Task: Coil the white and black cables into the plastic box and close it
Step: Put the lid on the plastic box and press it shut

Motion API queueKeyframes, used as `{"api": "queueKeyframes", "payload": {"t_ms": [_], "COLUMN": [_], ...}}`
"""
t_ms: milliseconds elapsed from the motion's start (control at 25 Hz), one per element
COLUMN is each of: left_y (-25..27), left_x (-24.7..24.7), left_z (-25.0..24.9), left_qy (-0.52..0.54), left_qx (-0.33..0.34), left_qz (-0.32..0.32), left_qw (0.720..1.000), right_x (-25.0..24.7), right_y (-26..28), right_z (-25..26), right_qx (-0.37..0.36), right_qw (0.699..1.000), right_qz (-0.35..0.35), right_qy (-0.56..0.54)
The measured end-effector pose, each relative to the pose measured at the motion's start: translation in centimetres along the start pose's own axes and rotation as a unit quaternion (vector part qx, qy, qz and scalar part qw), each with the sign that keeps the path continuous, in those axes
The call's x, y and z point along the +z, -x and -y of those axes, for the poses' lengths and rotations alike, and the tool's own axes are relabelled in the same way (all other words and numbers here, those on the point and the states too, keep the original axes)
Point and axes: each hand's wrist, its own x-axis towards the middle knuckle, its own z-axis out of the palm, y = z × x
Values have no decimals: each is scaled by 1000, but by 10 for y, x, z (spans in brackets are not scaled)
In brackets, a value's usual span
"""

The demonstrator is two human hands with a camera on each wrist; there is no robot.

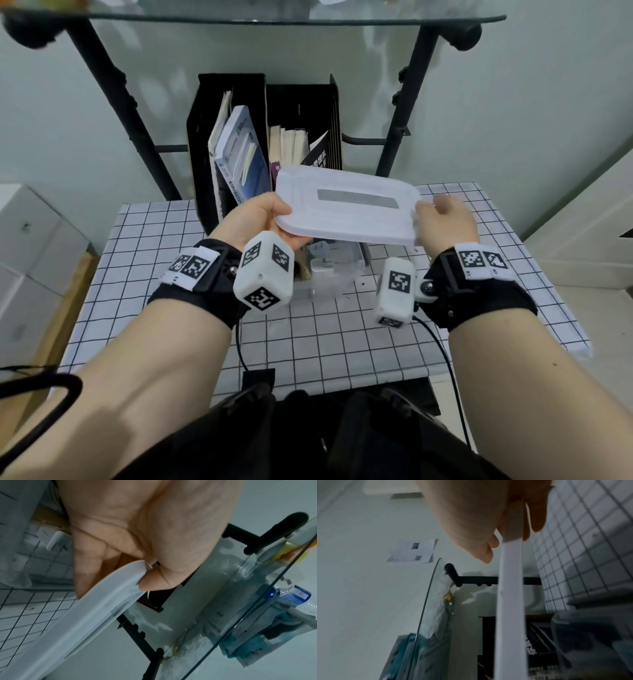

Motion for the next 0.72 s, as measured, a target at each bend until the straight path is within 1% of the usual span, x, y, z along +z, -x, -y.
{"api": "queueKeyframes", "payload": {"t_ms": [120,200,280,320,360,440,520,600,720], "left_y": [7,12,16,19,20,24,23,19,13], "left_x": [-12,-22,-32,-37,-42,-48,-56,-68,-85], "left_z": [-1,-1,-3,-4,-5,-2,1,5,6], "left_qy": [15,8,-19,-51,-89,-146,-186,-218,-244], "left_qx": [16,24,23,21,24,47,77,100,128], "left_qz": [-19,-40,-81,-109,-141,-182,-198,-224,-282], "left_qw": [1000,999,996,992,986,971,959,945,919], "right_x": [9,16,23,27,31,37,46,55,67], "right_y": [-1,-1,1,3,5,9,10,11,10], "right_z": [-6,-5,-3,-1,-2,-3,-7,-10,-12], "right_qx": [6,25,33,32,33,33,23,10,-3], "right_qw": [1000,999,999,998,998,998,996,994,992], "right_qz": [-3,13,37,46,52,61,79,97,116], "right_qy": [14,23,21,17,12,14,34,50,59]}}
